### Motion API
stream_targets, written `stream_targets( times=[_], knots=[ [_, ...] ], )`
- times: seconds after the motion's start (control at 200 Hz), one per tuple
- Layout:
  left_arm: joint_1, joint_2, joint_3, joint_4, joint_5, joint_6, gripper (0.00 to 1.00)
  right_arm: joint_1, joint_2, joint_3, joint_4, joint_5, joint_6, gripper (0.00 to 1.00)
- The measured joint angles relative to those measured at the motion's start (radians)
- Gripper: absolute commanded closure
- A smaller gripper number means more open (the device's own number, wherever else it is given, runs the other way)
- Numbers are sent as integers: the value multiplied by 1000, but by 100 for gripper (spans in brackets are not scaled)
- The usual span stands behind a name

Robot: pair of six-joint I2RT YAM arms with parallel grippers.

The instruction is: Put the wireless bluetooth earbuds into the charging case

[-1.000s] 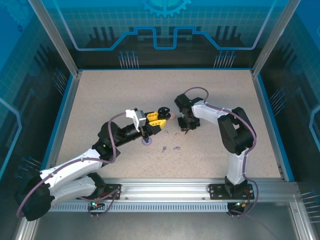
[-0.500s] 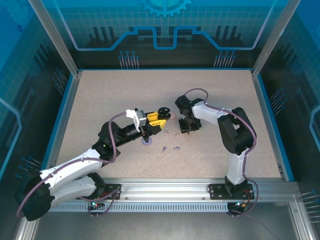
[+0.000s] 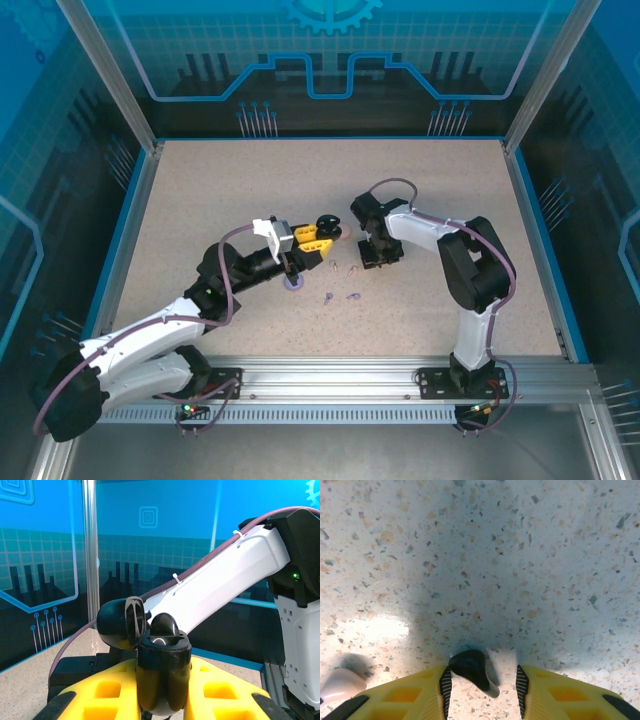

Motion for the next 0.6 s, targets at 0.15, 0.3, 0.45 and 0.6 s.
stream_targets(
  times=[0.15, 0.3, 0.45, 0.6],
  knots=[
    [0, -2, 0, -1, 0, 0, 97, 0, 0, 33, -31, -7, 1, 60],
    [0, -15, -5, -1, -1, 15, 97, 0, 15, 78, -47, -8, 3, 60],
    [0, -23, -5, -2, -5, 18, 97, 0, 48, 105, -53, -14, 3, 61],
    [0, -27, -6, -2, -8, 19, 97, 0, 76, 107, -63, -22, 3, 62]
  ],
)
